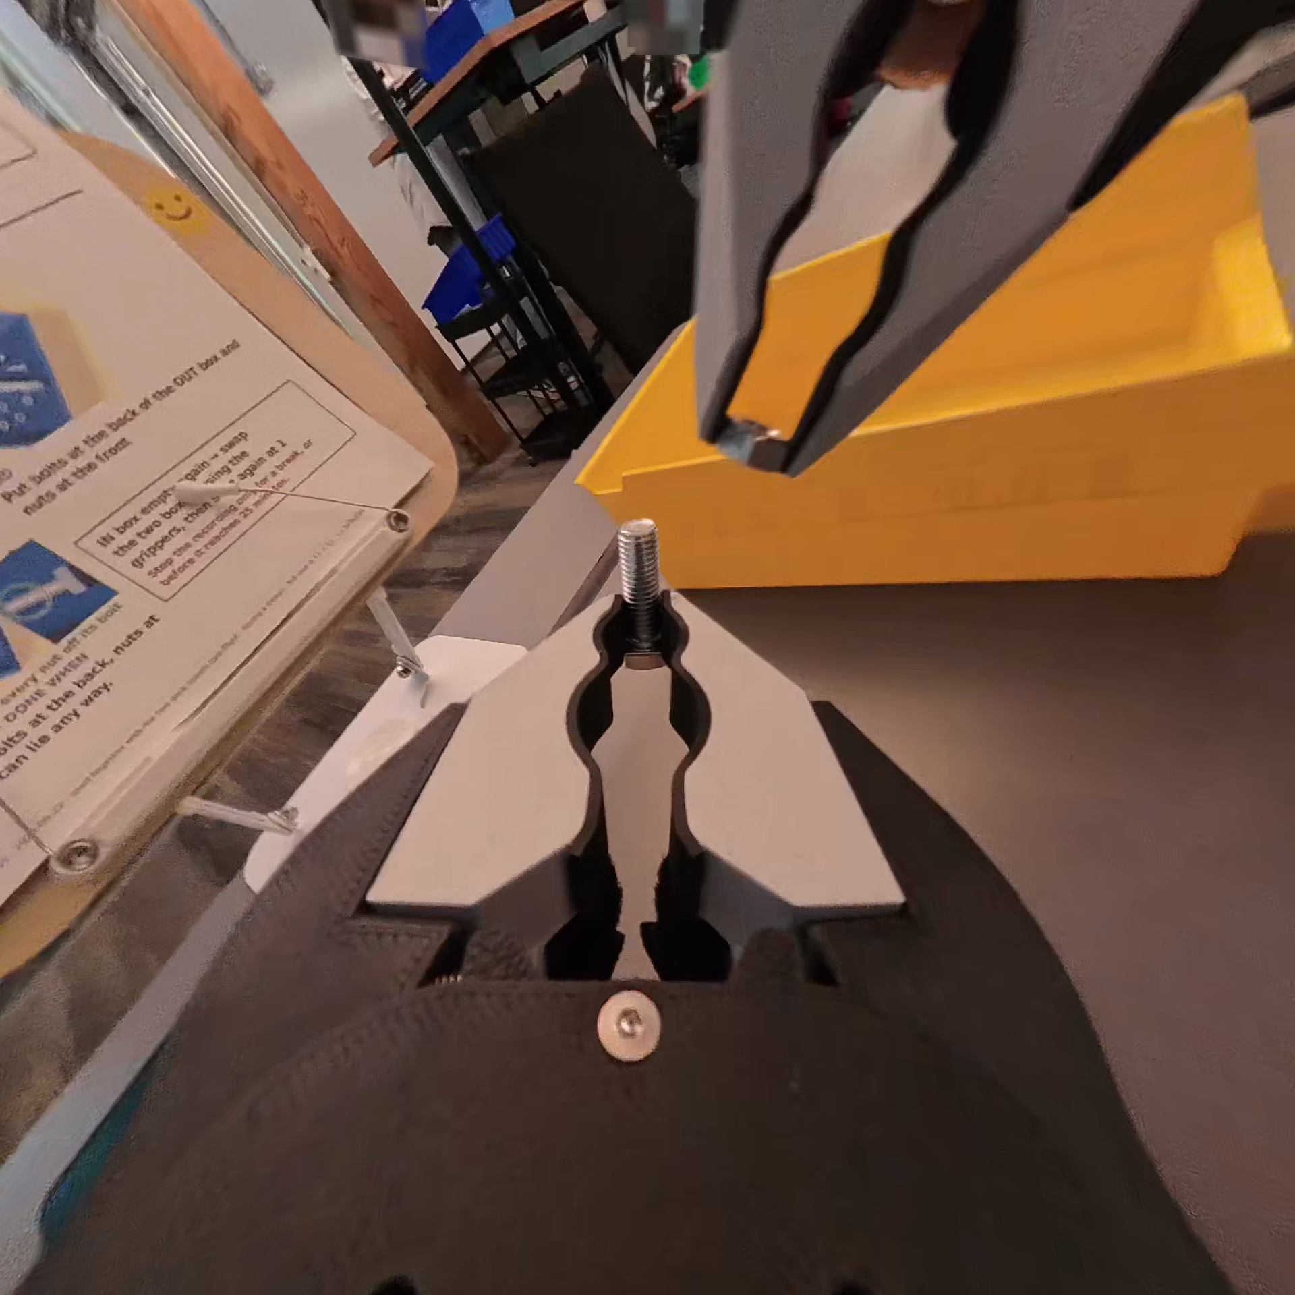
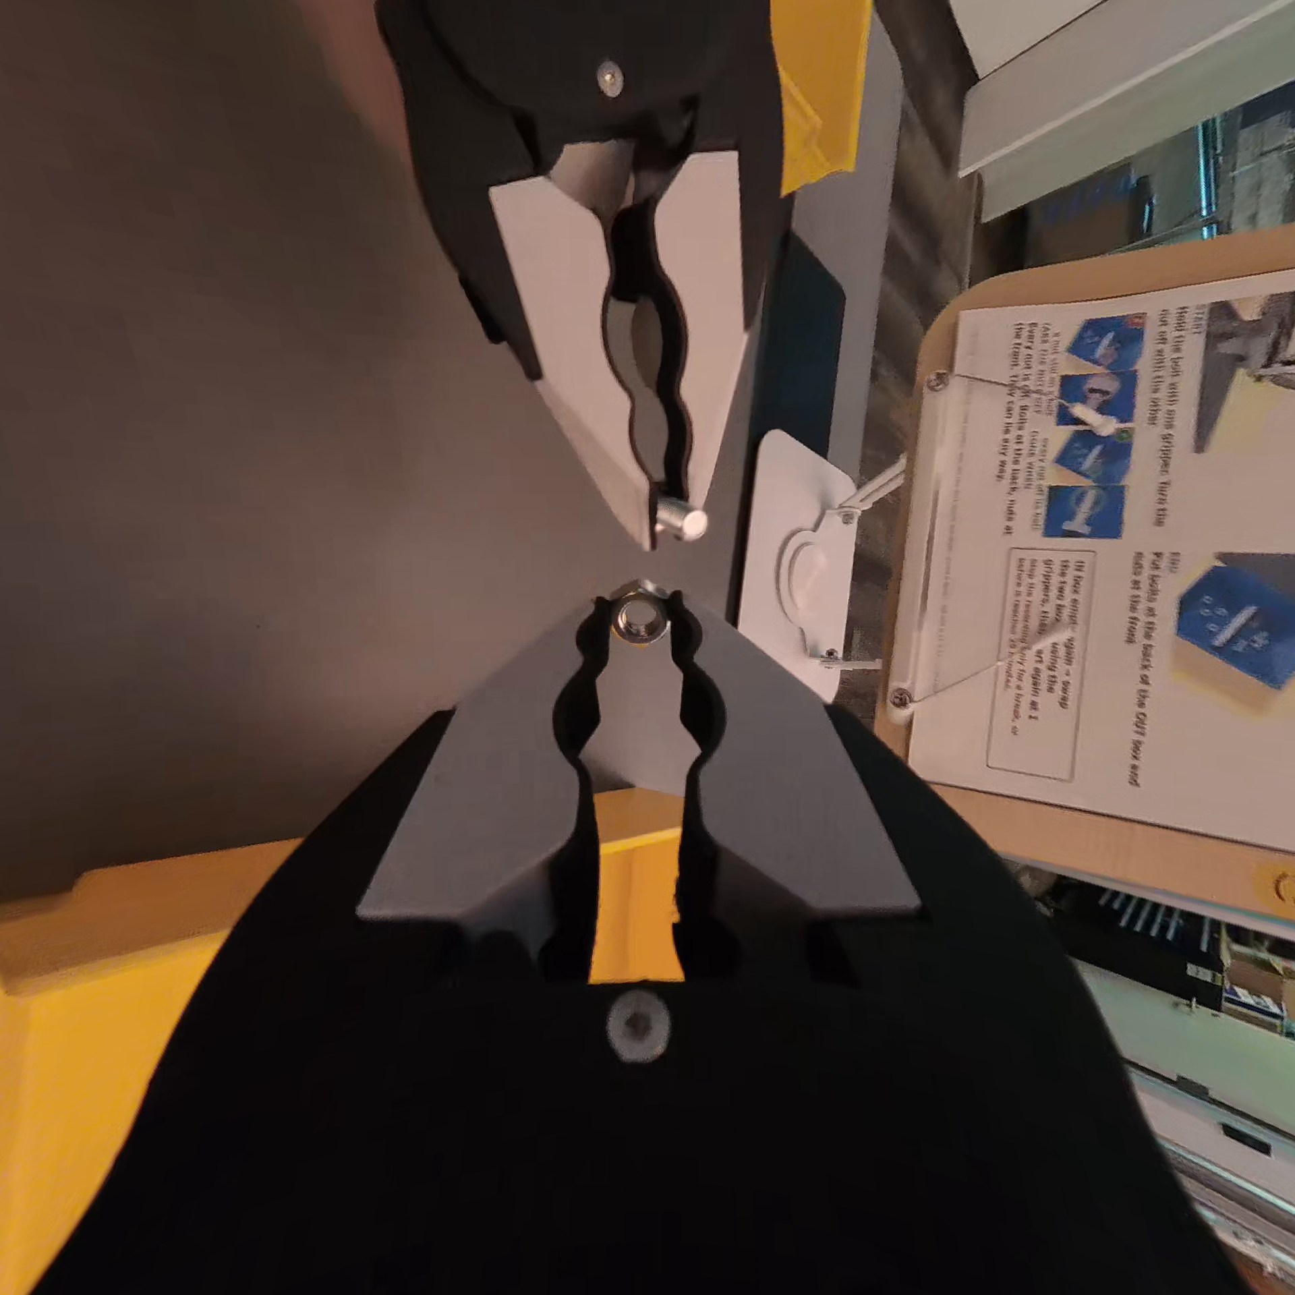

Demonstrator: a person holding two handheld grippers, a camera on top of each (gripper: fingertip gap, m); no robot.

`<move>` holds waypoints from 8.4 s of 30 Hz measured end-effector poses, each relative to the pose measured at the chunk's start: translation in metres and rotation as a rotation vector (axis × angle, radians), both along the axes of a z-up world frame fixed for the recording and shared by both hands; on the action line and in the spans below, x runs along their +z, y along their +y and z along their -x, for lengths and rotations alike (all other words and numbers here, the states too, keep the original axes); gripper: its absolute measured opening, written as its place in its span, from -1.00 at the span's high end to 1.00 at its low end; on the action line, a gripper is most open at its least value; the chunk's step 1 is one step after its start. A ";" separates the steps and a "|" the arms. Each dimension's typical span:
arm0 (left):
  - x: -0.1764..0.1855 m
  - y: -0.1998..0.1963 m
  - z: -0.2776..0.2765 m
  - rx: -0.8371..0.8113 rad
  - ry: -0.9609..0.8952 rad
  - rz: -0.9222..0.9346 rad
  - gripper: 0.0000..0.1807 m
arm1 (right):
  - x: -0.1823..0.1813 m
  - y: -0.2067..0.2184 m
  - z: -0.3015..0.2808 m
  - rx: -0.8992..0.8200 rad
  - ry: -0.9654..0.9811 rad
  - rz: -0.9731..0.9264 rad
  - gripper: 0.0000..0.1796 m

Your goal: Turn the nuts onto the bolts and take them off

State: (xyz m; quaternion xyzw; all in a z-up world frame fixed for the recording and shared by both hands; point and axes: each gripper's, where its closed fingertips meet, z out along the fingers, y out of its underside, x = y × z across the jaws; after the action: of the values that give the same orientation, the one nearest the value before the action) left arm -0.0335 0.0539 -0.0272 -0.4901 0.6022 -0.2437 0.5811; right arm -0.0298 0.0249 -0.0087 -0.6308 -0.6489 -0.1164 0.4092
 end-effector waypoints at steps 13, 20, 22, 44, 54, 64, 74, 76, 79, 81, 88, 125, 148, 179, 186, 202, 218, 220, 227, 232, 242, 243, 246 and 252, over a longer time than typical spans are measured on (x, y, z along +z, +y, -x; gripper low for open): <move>-0.030 -0.016 -0.006 -0.086 0.077 -0.183 0.92 | -0.019 -0.005 0.016 0.072 -0.034 0.062 0.82; -0.023 -0.027 -0.006 -0.118 0.064 -0.274 0.92 | -0.022 -0.011 0.015 0.068 -0.070 0.080 0.82; -0.024 -0.029 -0.006 -0.132 0.067 -0.281 0.92 | -0.023 -0.013 0.015 0.068 -0.088 0.084 0.82; 0.000 0.001 0.005 0.100 0.097 -0.384 0.92 | 0.002 0.018 0.023 -0.319 0.446 0.375 0.83; 0.014 0.026 0.020 0.259 0.101 -0.425 0.92 | 0.016 0.041 0.034 -0.539 0.888 0.624 0.83; 0.016 0.035 0.025 0.320 0.126 -0.437 0.92 | 0.018 0.051 0.036 -0.608 1.029 0.672 0.83; 0.022 0.019 0.017 0.169 -0.002 -0.107 0.92 | 0.030 0.041 0.036 -0.407 0.801 0.445 0.82; 0.026 0.012 0.015 0.121 -0.036 -0.041 0.92 | 0.035 0.036 0.037 -0.344 0.788 0.422 0.82; 0.032 0.002 0.013 0.041 -0.093 0.047 0.92 | 0.042 0.028 0.037 -0.274 0.785 0.415 0.82; 0.036 -0.004 0.012 0.001 -0.116 0.065 0.92 | 0.045 0.023 0.037 -0.239 0.786 0.421 0.82; 0.035 -0.028 0.008 -0.117 -0.084 -0.053 0.92 | 0.042 -0.005 0.035 -0.051 0.676 0.425 0.82; 0.006 -0.139 0.031 -0.764 0.219 0.141 0.92 | 0.014 -0.108 0.054 0.372 0.289 0.491 0.81; 0.034 -0.122 0.037 -0.786 0.202 0.671 0.92 | 0.078 -0.070 0.041 0.176 0.767 0.604 0.83; 0.002 -0.127 0.046 -0.715 0.477 0.751 0.92 | 0.010 -0.086 0.058 0.315 0.506 0.799 0.82; 0.019 -0.142 0.053 -0.831 0.426 0.720 0.92 | 0.031 -0.100 0.065 0.470 0.553 0.723 0.82; 0.036 -0.160 0.060 -1.003 0.369 0.822 0.92 | 0.043 -0.117 0.069 0.583 0.523 0.591 0.81; 0.051 -0.105 0.043 -0.686 0.208 0.833 0.92 | 0.060 -0.052 0.058 0.183 0.779 0.655 0.82; 0.056 -0.092 0.041 -0.628 0.153 0.881 0.92 | 0.064 -0.039 0.055 0.110 0.844 0.671 0.83; 0.047 -0.058 0.032 -0.342 0.136 0.828 0.92 | 0.055 -0.006 0.048 -0.169 1.007 0.837 0.83; 0.043 -0.047 0.032 -0.213 0.173 0.668 0.92 | 0.051 -0.002 0.047 -0.266 1.042 0.889 0.82; 0.045 -0.035 0.031 -0.049 0.186 0.475 0.92 | 0.055 0.006 0.045 -0.351 1.089 0.848 0.82; 0.046 -0.034 0.031 -0.047 0.183 0.472 0.92 | 0.056 0.007 0.046 -0.347 1.094 0.844 0.82; 0.049 -0.035 0.032 -0.070 0.163 0.495 0.92 | 0.060 0.006 0.047 -0.310 1.103 0.838 0.82; 0.055 -0.037 0.033 -0.101 0.129 0.534 0.92 | 0.065 0.006 0.049 -0.273 1.099 0.796 0.82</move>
State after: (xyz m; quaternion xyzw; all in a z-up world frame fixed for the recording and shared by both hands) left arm -0.0663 0.0174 0.0275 -0.6099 0.5761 -0.3907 0.3787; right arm -0.0787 0.0312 0.0560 -0.7763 -0.2556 0.4169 0.3977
